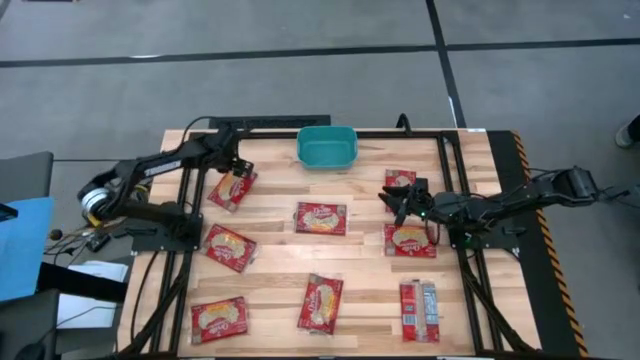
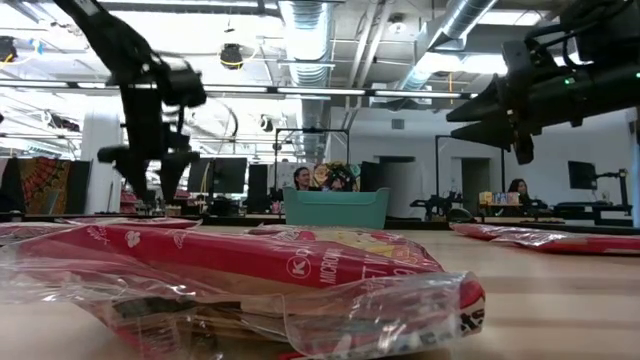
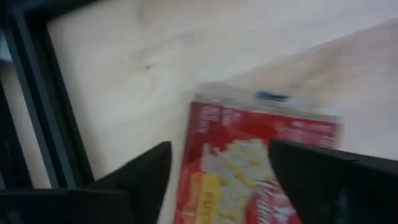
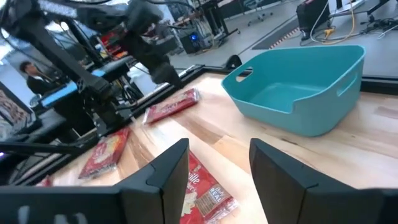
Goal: Sort popcorn bags into baskets
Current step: Put the red popcorn bag into the blue bin
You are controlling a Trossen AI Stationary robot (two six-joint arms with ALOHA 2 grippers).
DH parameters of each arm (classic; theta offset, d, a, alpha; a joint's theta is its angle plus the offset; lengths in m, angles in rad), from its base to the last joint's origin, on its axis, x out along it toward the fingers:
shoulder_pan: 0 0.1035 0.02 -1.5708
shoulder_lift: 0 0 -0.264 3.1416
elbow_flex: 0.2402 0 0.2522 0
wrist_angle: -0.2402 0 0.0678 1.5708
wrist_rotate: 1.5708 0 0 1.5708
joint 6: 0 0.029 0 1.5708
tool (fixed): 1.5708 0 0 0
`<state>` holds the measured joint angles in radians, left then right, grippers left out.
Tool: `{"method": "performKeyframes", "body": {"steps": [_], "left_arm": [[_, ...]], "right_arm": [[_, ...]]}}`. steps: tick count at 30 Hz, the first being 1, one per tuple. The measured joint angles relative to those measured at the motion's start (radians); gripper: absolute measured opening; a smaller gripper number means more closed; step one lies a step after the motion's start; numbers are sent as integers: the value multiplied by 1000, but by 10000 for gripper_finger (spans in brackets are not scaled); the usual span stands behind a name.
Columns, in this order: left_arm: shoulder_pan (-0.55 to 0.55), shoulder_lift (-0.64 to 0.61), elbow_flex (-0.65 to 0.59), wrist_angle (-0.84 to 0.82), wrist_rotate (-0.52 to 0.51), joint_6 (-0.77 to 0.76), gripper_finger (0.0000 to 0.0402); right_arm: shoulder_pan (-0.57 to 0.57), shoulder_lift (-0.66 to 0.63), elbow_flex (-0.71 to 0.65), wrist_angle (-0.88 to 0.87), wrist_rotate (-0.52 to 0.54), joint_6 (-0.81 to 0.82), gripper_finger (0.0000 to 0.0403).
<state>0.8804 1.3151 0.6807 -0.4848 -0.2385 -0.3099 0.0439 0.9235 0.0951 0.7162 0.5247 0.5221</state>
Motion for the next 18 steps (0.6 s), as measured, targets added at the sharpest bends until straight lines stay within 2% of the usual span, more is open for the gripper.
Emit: {"method": "performKeyframes", "body": {"steps": [4,6,9,14,18], "left_arm": [[76,108,7,29,89,53,328],[66,126,45,-15,88,55,341],[71,151,61,-16,163,98,346],[77,168,64,-22,197,123,317],[68,171,64,-23,191,123,256]], "right_arm": [[-7,58,25,-1,0,-7,202],[-7,83,34,2,0,-8,203],[-7,117,44,2,0,-7,200],[-7,161,51,20,0,-2,193],[-7,186,51,37,0,1,188]]}}
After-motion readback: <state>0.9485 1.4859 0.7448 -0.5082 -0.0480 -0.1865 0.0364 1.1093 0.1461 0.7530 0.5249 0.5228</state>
